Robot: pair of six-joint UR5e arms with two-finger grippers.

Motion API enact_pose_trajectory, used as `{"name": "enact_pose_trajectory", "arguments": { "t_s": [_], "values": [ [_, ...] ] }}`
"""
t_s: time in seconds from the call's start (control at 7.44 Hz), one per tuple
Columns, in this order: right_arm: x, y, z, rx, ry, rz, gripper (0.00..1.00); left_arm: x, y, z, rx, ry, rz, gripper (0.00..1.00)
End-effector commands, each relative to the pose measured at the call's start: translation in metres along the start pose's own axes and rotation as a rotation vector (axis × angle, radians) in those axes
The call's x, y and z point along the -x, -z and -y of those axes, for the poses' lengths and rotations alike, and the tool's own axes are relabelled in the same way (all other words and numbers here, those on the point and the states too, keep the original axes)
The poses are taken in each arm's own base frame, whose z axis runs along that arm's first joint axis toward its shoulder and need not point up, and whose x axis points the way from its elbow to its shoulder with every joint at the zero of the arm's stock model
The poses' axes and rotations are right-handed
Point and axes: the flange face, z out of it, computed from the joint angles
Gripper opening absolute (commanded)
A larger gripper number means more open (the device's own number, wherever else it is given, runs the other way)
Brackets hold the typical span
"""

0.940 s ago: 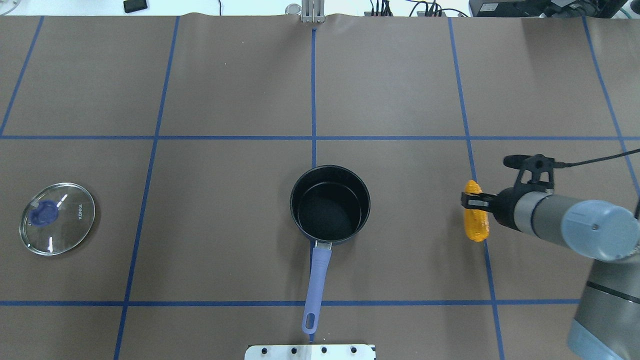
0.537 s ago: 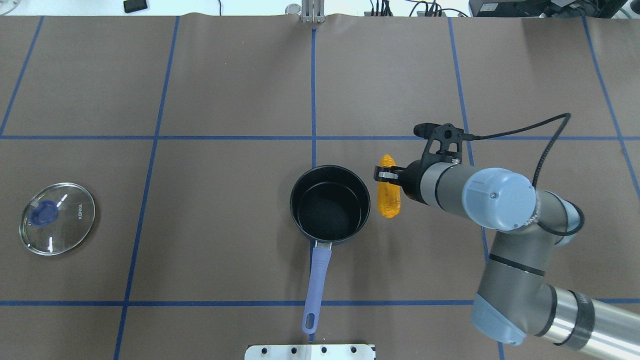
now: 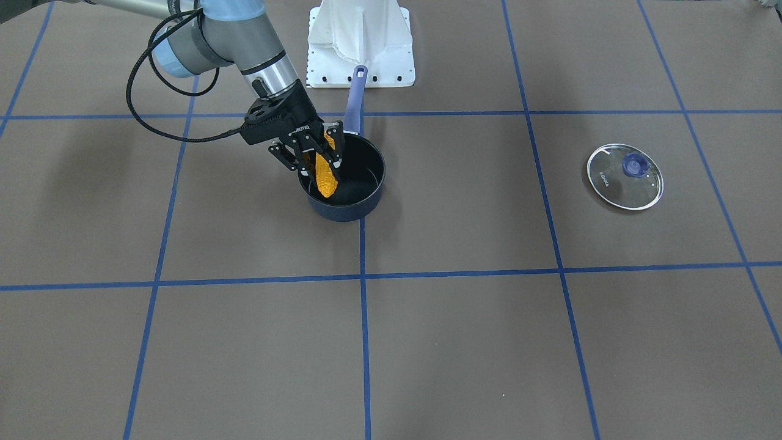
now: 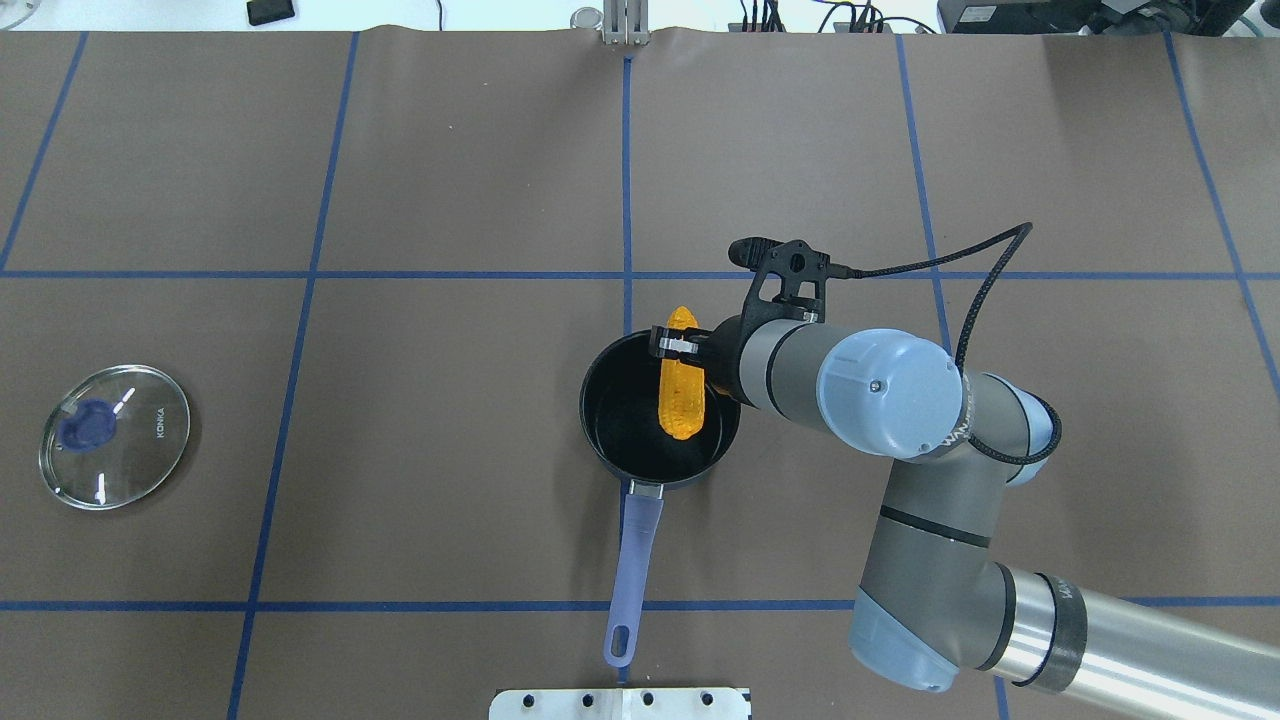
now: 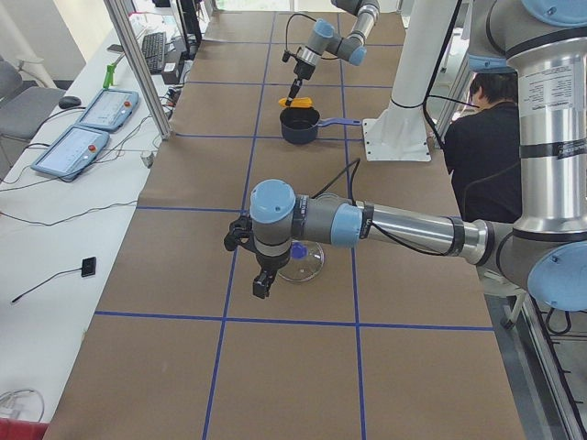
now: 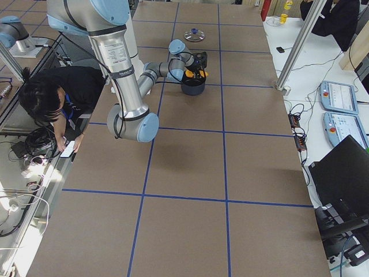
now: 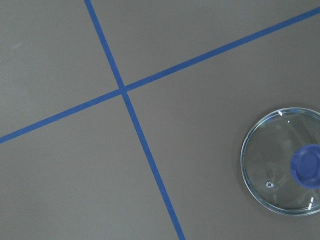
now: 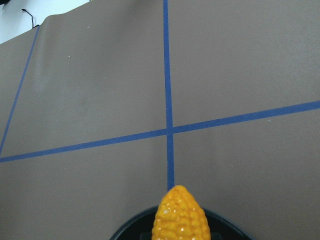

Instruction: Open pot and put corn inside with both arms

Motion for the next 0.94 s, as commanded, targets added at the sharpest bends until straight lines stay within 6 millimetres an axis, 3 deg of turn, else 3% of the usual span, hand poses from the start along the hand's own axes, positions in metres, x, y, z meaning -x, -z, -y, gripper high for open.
{"name": "enact_pose_trajectory", "arguments": {
  "t_s": [0.0,0.13,0.27,0.4,0.54,0.81],
  "values": [
    [-0.001,0.0,0.002,0.002,0.001,-0.004,1.0,-0.001,0.0,0.001,0.0,-0.002,0.0,0.98],
    [-0.006,0.004,0.022,0.007,0.002,-0.036,1.0,0.0,0.0,0.0,-0.001,-0.001,-0.001,0.98],
    [-0.01,0.012,0.066,0.063,-0.008,-0.091,1.0,0.0,0.0,0.0,0.001,0.002,0.0,0.98],
    [-0.031,0.024,0.118,0.098,0.046,-0.171,1.0,0.002,-0.002,-0.001,0.004,0.003,-0.002,0.98],
    [-0.067,0.037,0.167,0.15,0.117,-0.257,1.0,0.002,-0.003,-0.001,0.009,0.011,-0.002,0.98],
    [-0.169,0.095,0.268,0.274,0.293,-0.378,1.0,0.016,-0.018,-0.009,0.041,0.045,-0.012,0.98]
  ]
}}
